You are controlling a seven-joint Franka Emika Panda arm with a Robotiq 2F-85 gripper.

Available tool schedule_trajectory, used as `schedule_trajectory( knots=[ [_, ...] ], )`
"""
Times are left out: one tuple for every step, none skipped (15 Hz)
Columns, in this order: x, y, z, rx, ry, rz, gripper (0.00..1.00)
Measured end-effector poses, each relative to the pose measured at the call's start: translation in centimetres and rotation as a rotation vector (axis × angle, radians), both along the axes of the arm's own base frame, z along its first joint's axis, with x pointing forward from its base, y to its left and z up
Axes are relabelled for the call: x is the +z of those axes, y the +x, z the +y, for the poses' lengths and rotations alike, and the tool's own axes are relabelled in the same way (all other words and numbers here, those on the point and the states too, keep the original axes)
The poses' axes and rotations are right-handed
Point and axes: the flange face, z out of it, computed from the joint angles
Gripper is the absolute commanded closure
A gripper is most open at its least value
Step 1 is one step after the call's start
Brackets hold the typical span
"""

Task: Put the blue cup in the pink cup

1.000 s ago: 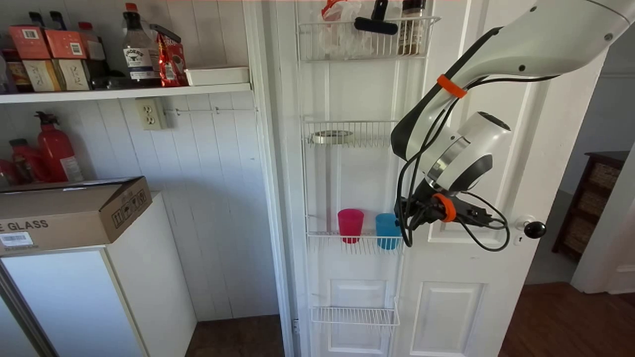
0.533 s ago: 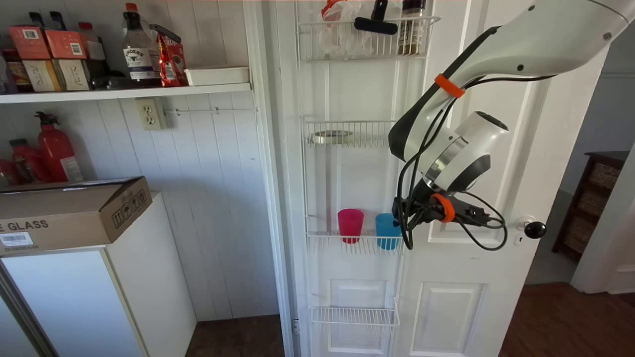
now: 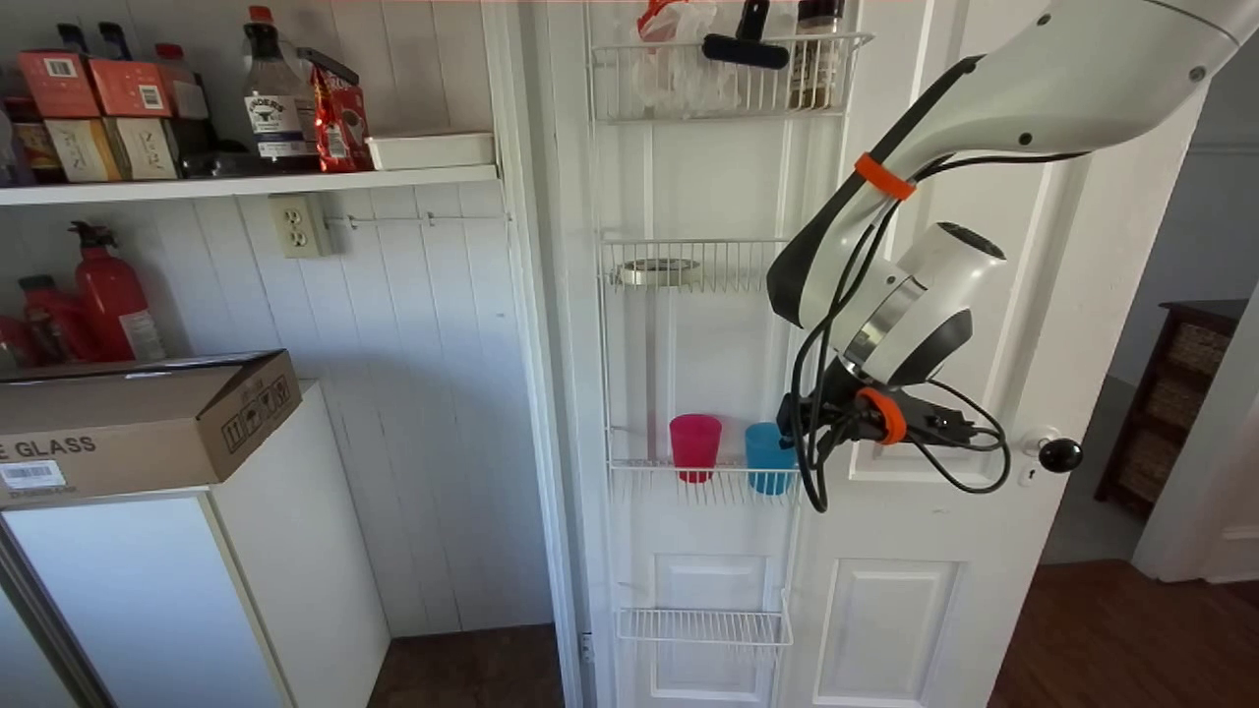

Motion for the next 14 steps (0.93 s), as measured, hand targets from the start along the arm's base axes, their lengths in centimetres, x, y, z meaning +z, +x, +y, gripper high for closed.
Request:
schedule_trajectory(
  knots=[
    [0.0, 0.0, 0.1, 0.005, -0.006, -0.002, 0.20],
    [0.1, 0.0, 0.3, 0.009, -0.011, -0.005, 0.20],
    [0.3, 0.0, 0.4, 0.013, -0.017, -0.009, 0.31],
    [0.5, 0.0, 0.5, 0.017, -0.023, -0.014, 0.44],
    [0.7, 0.1, 0.5, 0.021, -0.028, -0.019, 0.51],
    [0.9, 0.1, 0.6, 0.024, -0.033, -0.023, 0.58],
    [1.1, 0.2, 0.7, 0.027, -0.036, -0.026, 0.65],
    [1.2, 0.2, 0.8, 0.029, -0.038, -0.028, 0.73],
    [1.3, 0.2, 0.8, 0.031, -0.038, -0.029, 0.79],
    [1.3, 0.2, 0.8, 0.031, -0.037, -0.030, 0.87],
    [1.3, 0.2, 0.8, 0.032, -0.035, -0.029, 0.93],
    [1.3, 0.3, 0.8, 0.033, -0.033, -0.027, 1.00],
    [1.3, 0.3, 0.8, 0.034, -0.031, -0.026, 1.00],
    [1.3, 0.3, 0.8, 0.035, -0.029, -0.024, 1.00]
  ],
)
